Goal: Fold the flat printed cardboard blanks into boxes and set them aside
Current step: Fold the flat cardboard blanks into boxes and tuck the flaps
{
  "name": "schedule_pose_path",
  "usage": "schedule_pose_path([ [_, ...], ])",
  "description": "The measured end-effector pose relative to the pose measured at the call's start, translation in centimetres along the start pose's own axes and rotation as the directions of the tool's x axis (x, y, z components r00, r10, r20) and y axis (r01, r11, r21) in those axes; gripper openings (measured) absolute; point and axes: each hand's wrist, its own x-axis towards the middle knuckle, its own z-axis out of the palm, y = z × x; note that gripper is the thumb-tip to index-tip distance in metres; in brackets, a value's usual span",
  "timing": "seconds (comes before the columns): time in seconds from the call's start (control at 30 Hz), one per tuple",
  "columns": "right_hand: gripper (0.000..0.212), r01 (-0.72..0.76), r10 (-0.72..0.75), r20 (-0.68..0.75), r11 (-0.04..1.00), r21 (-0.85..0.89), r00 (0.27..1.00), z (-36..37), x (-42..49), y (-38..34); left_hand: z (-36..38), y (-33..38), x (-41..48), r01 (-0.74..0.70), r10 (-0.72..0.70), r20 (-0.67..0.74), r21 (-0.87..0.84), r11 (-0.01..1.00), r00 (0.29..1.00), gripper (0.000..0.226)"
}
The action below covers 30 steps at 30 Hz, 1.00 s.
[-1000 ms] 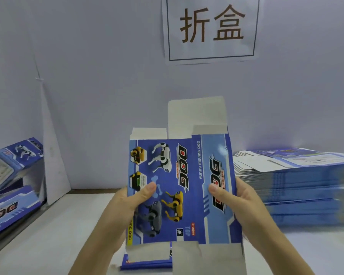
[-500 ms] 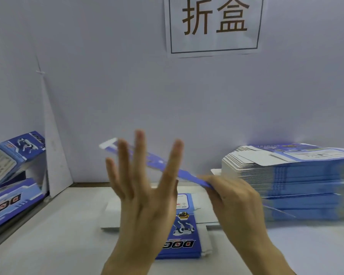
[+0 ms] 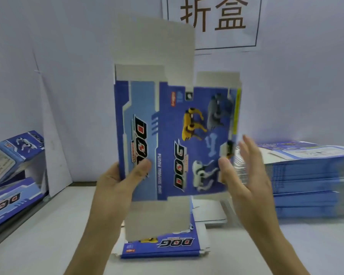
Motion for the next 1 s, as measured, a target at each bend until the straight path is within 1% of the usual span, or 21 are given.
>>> schedule_pose_path([
  [0.03, 0.034, -0.118, 0.096, 0.129, 0.977, 0.178, 0.987, -0.2, 0.1, -0.2, 0.2, -0.1, 0.1, 0.093, -0.088, 0.082, -0.067, 0.993, 0.993, 0.041],
  [0.07, 0.025, -0.215, 0.148, 0.228, 0.928, 0.304, 0.962, -0.5, 0.3, -0.1, 0.3, -0.3, 0.1, 0.145, -0.136, 0.152, -0.054, 0.988, 0.979, 0.049],
  [0.1, 0.022, -0.272, 0.169, 0.292, 0.891, 0.363, 0.941, -0.8, 0.5, 0.0, 0.6, -0.3, 0.0, 0.182, -0.176, 0.192, -0.014, 0.983, 0.966, 0.055],
  [0.17, 0.02, -0.284, 0.138, 0.378, 0.887, 0.364, 0.915, -1.3, 0.8, 0.2, 1.1, -0.4, -0.3, 0.226, -0.226, 0.191, 0.023, 0.974, 0.955, 0.061],
  [0.23, 0.018, -0.221, 0.059, 0.436, 0.917, 0.332, 0.898, -1.6, 0.9, 0.2, 1.5, -0.3, -0.6, 0.242, -0.242, 0.188, 0.021, 0.97, 0.952, 0.072],
  [0.3, 0.017, -0.187, 0.02, 0.494, 0.938, 0.293, 0.87, -1.7, 0.9, 0.2, 1.6, -0.1, -0.7, 0.238, -0.237, 0.162, 0.014, 0.971, 0.958, 0.079],
  [0.37, 0.018, -0.185, 0.026, 0.5, 0.945, 0.27, 0.866, -1.9, 0.9, 0.2, 1.2, 0.3, -1.0, 0.247, -0.252, 0.196, 0.051, 0.968, 0.948, 0.085],
  [0.4, 0.026, -0.183, 0.036, 0.471, 0.945, 0.271, 0.881, -2.0, 0.9, 0.2, 1.1, 0.7, -1.3, 0.265, -0.273, 0.265, 0.067, 0.962, 0.925, 0.08],
  [0.43, 0.04, -0.175, 0.039, 0.437, 0.945, 0.276, 0.899, -2.2, 0.9, 0.3, 1.1, 1.4, -1.3, 0.297, -0.294, 0.323, 0.042, 0.954, 0.9, 0.073],
  [0.5, 0.067, -0.137, 0.01, 0.408, 0.949, 0.283, 0.913, -2.5, 1.0, 0.4, 1.1, 1.5, -1.2, 0.351, -0.322, 0.389, -0.004, 0.936, 0.863, 0.068],
  [0.53, 0.074, -0.113, -0.017, 0.414, 0.951, 0.289, 0.91, -2.6, 0.9, 0.4, 1.0, 1.3, -1.5, 0.335, -0.314, 0.409, 0.022, 0.942, 0.857, 0.082],
  [0.57, 0.078, -0.098, -0.036, 0.42, 0.951, 0.293, 0.907, -2.6, 0.9, 0.4, 0.7, 1.0, -1.7, 0.298, -0.273, 0.434, 0.011, 0.955, 0.858, 0.084],
  [0.63, 0.08, -0.085, -0.045, 0.405, 0.951, 0.297, 0.913, -2.7, 0.8, 0.5, 1.0, 0.9, -1.3, 0.368, -0.338, 0.448, 0.021, 0.93, 0.828, 0.03],
  [0.67, 0.08, -0.074, -0.047, 0.384, 0.953, 0.294, 0.922, -2.7, 0.8, 0.7, 1.0, 0.5, -0.9, 0.419, -0.398, 0.44, 0.053, 0.906, 0.805, 0.027],
  [0.7, 0.08, -0.058, -0.051, 0.366, 0.958, 0.282, 0.929, -2.7, 0.8, 0.8, 1.2, 0.3, -0.8, 0.453, -0.438, 0.427, 0.072, 0.888, 0.791, 0.016],
  [0.73, 0.08, -0.044, -0.052, 0.359, 0.966, 0.255, 0.932, -2.7, 0.7, 0.9, 1.2, -0.1, -0.9, 0.424, -0.421, 0.427, 0.094, 0.901, 0.8, 0.034],
  [0.77, 0.08, -0.033, -0.049, 0.361, 0.975, 0.218, 0.931, -2.6, 0.6, 0.8, 0.9, -0.5, -1.1, 0.387, -0.39, 0.438, 0.101, 0.917, 0.81, 0.058],
  [0.8, 0.081, -0.019, -0.05, 0.369, 0.984, 0.179, 0.928, -2.6, 0.6, 0.7, 0.6, -1.0, -1.1, 0.355, -0.356, 0.463, 0.092, 0.93, 0.812, 0.07],
  [0.83, 0.083, 0.0, -0.055, 0.378, 0.989, 0.145, 0.924, -2.5, 0.5, 0.6, 0.7, -1.3, -1.1, 0.35, -0.354, 0.456, 0.096, 0.932, 0.816, 0.075],
  [0.9, 0.084, 0.017, -0.057, 0.388, 0.994, 0.106, 0.92, -2.4, 0.5, 0.6, 0.9, -1.1, -1.2, 0.401, -0.39, 0.466, 0.081, 0.912, 0.794, 0.078],
  [1.0, 0.076, -0.007, -0.043, 0.385, 0.992, 0.129, 0.922, -2.5, 0.5, 0.7, 1.0, -0.5, -1.4, 0.436, -0.411, 0.491, 0.069, 0.897, 0.768, 0.082],
])
